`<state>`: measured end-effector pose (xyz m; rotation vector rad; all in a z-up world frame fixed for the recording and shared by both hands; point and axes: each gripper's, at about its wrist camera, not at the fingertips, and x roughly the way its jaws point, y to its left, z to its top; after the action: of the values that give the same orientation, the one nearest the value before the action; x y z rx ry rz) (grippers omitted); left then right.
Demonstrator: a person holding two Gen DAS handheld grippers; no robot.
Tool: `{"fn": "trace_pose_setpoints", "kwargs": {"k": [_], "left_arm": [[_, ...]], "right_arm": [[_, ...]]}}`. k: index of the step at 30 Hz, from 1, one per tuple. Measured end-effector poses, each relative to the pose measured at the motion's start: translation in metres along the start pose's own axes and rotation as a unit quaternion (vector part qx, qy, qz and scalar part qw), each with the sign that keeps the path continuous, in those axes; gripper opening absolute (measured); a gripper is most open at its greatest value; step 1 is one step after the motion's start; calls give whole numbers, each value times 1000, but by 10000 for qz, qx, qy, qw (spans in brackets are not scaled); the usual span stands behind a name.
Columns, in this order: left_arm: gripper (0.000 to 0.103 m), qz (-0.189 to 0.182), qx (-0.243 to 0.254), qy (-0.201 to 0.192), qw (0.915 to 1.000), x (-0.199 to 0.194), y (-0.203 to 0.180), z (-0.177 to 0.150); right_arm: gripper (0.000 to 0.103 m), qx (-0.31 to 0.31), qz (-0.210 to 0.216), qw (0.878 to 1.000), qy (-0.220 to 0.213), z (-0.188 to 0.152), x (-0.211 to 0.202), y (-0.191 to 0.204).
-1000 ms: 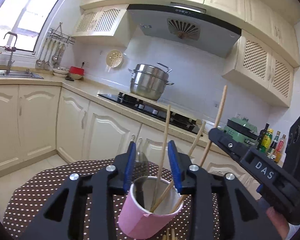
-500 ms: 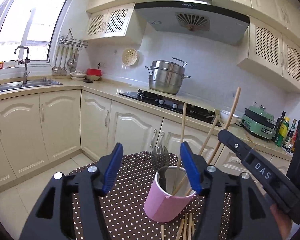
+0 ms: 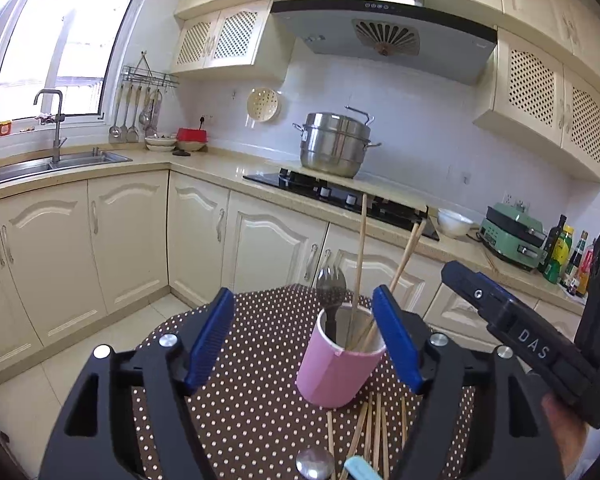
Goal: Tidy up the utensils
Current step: 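Grasp the silver spoon with the left gripper while the right gripper grasps the blue knife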
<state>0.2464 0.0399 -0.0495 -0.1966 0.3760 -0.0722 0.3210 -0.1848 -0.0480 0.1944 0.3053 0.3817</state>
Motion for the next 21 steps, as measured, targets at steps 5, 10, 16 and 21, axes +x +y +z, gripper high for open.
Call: {"fn": "trace_pose_setpoints", "kwargs": {"k": [5,10,16,21], "left_arm": [[71,24,-10,429,9991,-8,2,-13],[71,56,7,1131,9936,-9,8,-37],[71,34,-94,1859,9825,-1,19,-68],[71,-11,-214,2289,9732,3,26,-90]], "right_arm": [[64,-343,-87,9968,716,-20,-4,7],[64,-551,-63,9814,1839,-57,3,11],[59,-859,148,9500,2999,-106,11,20],[34,-942,234,9303,3536,-133,17,21]]}}
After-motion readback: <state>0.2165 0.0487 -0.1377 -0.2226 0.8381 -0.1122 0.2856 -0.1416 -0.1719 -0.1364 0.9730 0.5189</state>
